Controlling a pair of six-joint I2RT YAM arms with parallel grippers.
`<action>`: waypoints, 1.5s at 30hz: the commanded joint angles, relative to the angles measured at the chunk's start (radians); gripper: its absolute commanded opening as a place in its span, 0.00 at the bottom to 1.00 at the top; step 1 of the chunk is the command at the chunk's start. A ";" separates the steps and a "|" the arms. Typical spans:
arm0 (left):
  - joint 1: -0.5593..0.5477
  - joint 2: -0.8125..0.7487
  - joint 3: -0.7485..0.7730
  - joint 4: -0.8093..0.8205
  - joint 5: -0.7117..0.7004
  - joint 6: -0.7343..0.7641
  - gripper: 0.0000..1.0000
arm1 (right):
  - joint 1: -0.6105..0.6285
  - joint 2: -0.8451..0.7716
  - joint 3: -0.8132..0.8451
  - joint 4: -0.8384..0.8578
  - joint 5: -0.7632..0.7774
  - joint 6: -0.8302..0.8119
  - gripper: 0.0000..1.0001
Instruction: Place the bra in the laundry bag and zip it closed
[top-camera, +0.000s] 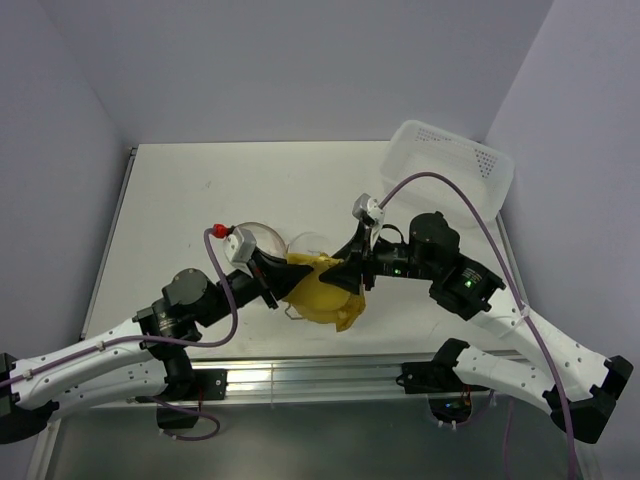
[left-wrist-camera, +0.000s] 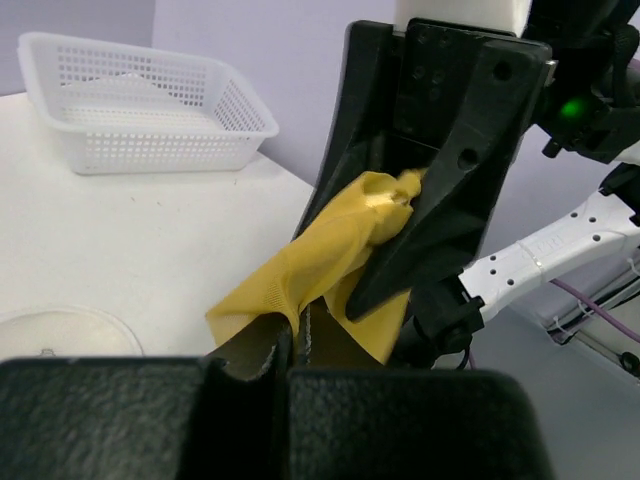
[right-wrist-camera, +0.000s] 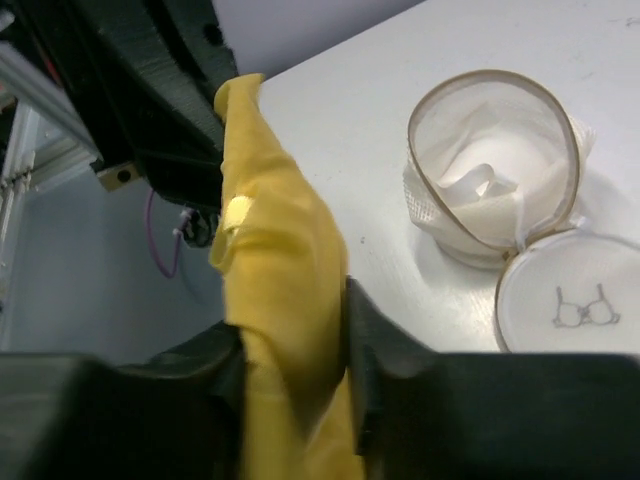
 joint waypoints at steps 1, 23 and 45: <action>-0.003 -0.013 0.050 0.005 -0.050 -0.021 0.00 | 0.009 -0.003 0.014 0.011 0.078 0.003 0.32; 0.000 -0.386 -0.130 -0.778 -0.923 -0.657 0.70 | 0.008 0.339 0.148 0.550 0.381 0.207 0.00; 0.593 -0.067 -0.248 -0.267 -0.279 -0.433 0.53 | -0.049 0.601 0.260 0.722 0.313 0.190 0.00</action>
